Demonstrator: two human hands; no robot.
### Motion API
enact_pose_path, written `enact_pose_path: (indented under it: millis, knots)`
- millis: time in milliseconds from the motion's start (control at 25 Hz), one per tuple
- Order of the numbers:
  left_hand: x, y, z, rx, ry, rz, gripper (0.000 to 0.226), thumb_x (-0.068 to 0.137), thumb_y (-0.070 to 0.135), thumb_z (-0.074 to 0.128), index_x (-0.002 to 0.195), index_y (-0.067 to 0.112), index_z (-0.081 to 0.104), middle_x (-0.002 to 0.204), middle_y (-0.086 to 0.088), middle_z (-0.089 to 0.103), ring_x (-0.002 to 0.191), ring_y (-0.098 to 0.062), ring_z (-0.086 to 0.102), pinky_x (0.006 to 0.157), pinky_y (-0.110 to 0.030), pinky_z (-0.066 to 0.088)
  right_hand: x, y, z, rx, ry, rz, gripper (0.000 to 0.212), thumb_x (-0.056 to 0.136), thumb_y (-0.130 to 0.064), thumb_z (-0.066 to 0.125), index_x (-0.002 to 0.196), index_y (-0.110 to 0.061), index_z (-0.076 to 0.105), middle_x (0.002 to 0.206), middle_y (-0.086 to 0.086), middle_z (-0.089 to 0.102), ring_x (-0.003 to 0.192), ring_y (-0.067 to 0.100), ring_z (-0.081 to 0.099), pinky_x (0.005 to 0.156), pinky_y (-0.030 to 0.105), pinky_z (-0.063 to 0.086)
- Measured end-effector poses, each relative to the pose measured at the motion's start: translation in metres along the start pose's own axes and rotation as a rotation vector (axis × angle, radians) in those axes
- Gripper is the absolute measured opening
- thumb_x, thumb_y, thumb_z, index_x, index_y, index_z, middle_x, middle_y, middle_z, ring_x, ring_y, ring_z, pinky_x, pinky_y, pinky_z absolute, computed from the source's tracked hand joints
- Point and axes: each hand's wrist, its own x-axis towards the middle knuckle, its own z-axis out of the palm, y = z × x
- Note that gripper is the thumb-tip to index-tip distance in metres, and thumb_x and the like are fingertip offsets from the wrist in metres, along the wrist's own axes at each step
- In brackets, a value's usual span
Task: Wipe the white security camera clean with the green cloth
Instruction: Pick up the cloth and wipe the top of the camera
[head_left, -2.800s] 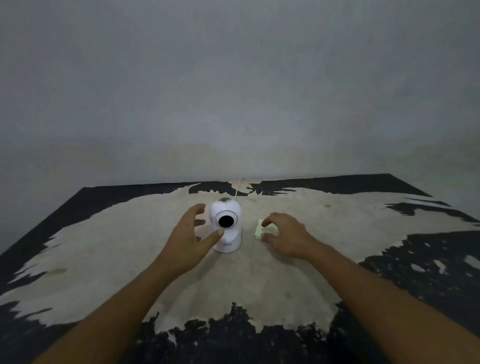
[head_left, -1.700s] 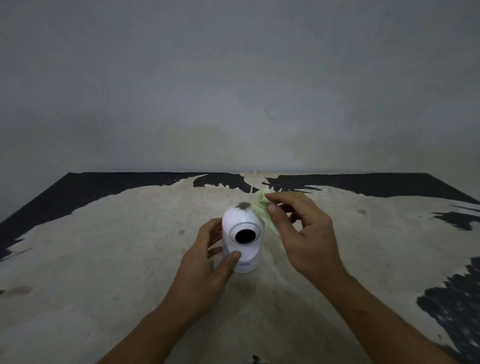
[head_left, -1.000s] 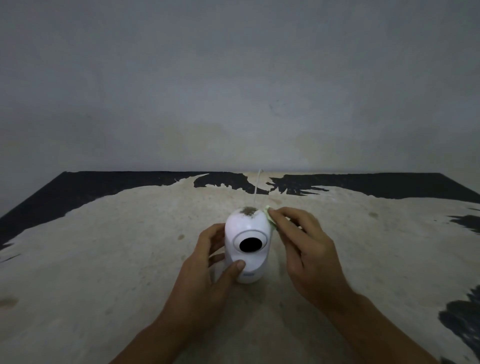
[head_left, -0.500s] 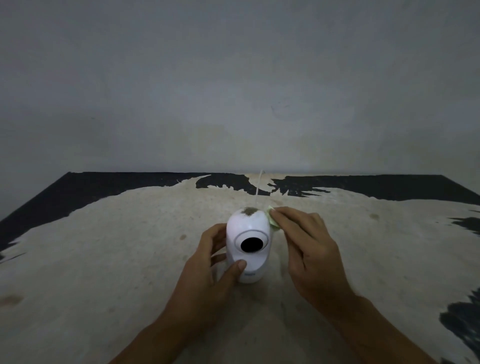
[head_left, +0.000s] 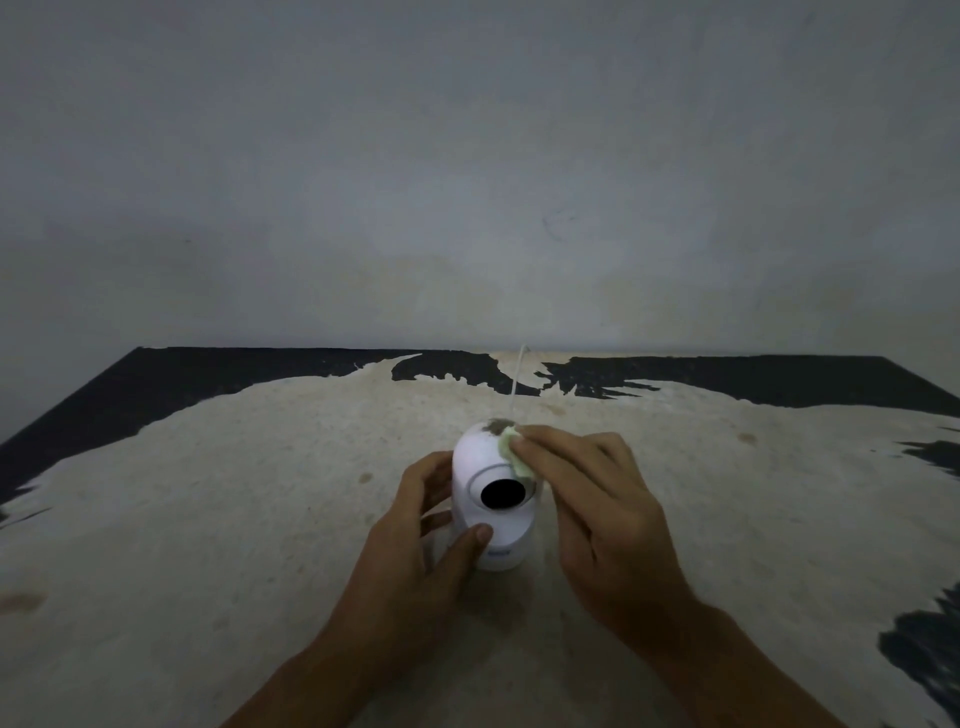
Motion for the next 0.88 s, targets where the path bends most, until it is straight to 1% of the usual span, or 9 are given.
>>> enact_pose_path:
  millis: [80,160,240,360,440,640,720,800,880]
  knots:
    - [0.001,0.001,0.000,0.006,-0.005,0.001,0.053,0.071,0.049,0.059,0.116,0.052,0.033,0.121,0.033,0.047,0.106,0.013,0.050,0.082,-0.006,0.044,0.001,0.000,0.002,-0.017,-0.023,-0.031,0.041,0.104,-0.023,0.029,0.121,-0.002,0.059,0.120,0.014,0.066,0.104,0.022,0.057,0.091,0.025,0.048]
    - [0.001,0.001,0.000,-0.002,-0.003,0.003,0.051,0.071,0.048,0.060,0.115,0.053,0.033,0.120,0.033,0.047,0.106,0.017,0.048,0.081,-0.003,0.044,-0.002,0.011,0.006,-0.038,-0.021,0.052,0.034,0.098,-0.011,0.035,0.127,-0.004,0.053,0.121,0.013,0.064,0.105,0.021,0.055,0.092,0.025,0.047]
    - [0.000,0.001,0.000,0.003,-0.001,-0.002,0.053,0.070,0.049,0.059,0.117,0.051,0.033,0.120,0.032,0.047,0.108,0.015,0.048,0.082,-0.005,0.044,-0.003,0.018,0.007,-0.050,-0.030,0.127,0.040,0.090,-0.005,0.040,0.129,-0.004,0.052,0.120,0.013,0.064,0.105,0.020,0.054,0.091,0.028,0.047]
    - [0.001,0.001,0.000,-0.004,-0.005,-0.008,0.054,0.069,0.050,0.059,0.116,0.052,0.032,0.120,0.033,0.046,0.107,0.013,0.049,0.083,-0.007,0.044,-0.001,0.008,0.004,-0.048,-0.002,0.036,0.035,0.102,-0.015,0.032,0.125,-0.002,0.055,0.119,0.014,0.065,0.104,0.022,0.056,0.090,0.027,0.048]
    - [0.001,0.003,0.000,0.000,-0.005,-0.014,0.051,0.069,0.050,0.059,0.112,0.056,0.031,0.115,0.038,0.044,0.102,0.017,0.049,0.078,-0.004,0.044,0.003,0.001,0.005,-0.004,-0.004,-0.030,0.042,0.104,-0.026,0.028,0.123,-0.001,0.057,0.119,0.015,0.065,0.104,0.022,0.056,0.090,0.025,0.048]
    - [0.001,0.003,0.001,-0.006,-0.006,-0.023,0.052,0.068,0.050,0.058,0.112,0.053,0.031,0.117,0.036,0.042,0.101,0.020,0.047,0.077,-0.001,0.043,-0.003,0.018,0.015,0.009,-0.011,0.171,0.038,0.093,-0.011,0.039,0.127,-0.004,0.053,0.119,0.013,0.065,0.108,0.021,0.056,0.092,0.034,0.051]
    - [0.001,0.003,0.000,0.010,-0.011,-0.025,0.055,0.069,0.051,0.057,0.115,0.051,0.029,0.116,0.037,0.041,0.100,0.019,0.047,0.075,-0.001,0.042,-0.001,0.016,0.011,0.016,0.011,0.140,0.037,0.094,-0.012,0.038,0.126,-0.004,0.055,0.119,0.012,0.065,0.107,0.021,0.057,0.093,0.031,0.050]
    - [0.001,0.003,0.001,0.018,-0.012,-0.028,0.057,0.069,0.052,0.057,0.118,0.050,0.028,0.116,0.037,0.041,0.101,0.016,0.047,0.076,-0.003,0.041,0.004,0.008,0.008,0.029,0.030,0.059,0.038,0.103,-0.024,0.031,0.124,-0.004,0.055,0.118,0.012,0.066,0.106,0.021,0.056,0.096,0.023,0.046]
    - [0.001,0.003,0.001,0.016,-0.013,-0.026,0.056,0.069,0.052,0.057,0.117,0.051,0.028,0.116,0.037,0.042,0.102,0.017,0.047,0.077,-0.002,0.042,0.006,0.008,0.011,0.039,0.010,0.086,0.043,0.104,-0.031,0.028,0.124,-0.003,0.055,0.118,0.012,0.065,0.107,0.018,0.054,0.100,0.017,0.040]
